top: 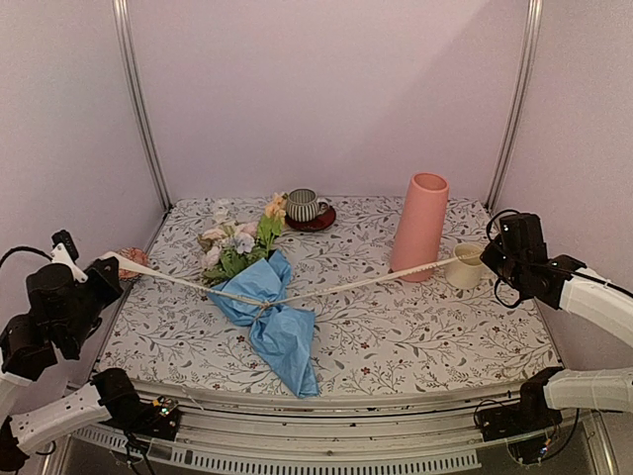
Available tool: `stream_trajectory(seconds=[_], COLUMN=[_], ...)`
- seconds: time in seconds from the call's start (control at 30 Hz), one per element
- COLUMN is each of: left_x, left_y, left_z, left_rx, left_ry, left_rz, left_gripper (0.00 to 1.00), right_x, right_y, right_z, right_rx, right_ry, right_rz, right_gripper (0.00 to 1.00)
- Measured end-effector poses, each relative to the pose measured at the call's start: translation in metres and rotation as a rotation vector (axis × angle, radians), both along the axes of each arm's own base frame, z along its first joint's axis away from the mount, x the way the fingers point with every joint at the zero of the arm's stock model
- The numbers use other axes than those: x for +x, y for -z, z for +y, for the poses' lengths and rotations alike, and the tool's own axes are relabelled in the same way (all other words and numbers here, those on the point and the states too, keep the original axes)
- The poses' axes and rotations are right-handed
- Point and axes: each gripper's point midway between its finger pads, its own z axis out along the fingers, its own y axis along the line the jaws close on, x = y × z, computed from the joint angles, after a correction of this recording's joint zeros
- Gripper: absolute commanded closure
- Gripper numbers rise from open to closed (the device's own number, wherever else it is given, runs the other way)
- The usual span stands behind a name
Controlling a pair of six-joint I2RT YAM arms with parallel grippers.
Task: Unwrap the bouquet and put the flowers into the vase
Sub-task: Untie the ribbon from the tied bouquet, then place the half-tied ribbon at the center of the board.
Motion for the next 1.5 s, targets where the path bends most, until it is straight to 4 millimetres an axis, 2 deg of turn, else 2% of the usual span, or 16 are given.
stream_trajectory(seconds=[0.6, 1.5], left_x=[-0.013, -0.022], left_y=[-0.015, -0.021], left_z=[0.018, 0.036], left_rx=[-0.061, -0.092], left_ry=[-0.032, -0.093], left_rz=[-0.085, -0.131], left_gripper=[1.0, 1.0], right_x=[-0.002, -0.002], right_y=[-0.003, -0.005], right_z=[-0.006, -0.011], right_rx=[-0.003, -0.017], right_ry=[0.026, 0.05], right_rz=[-0.014, -0.022], right_gripper=[0.99, 0.99])
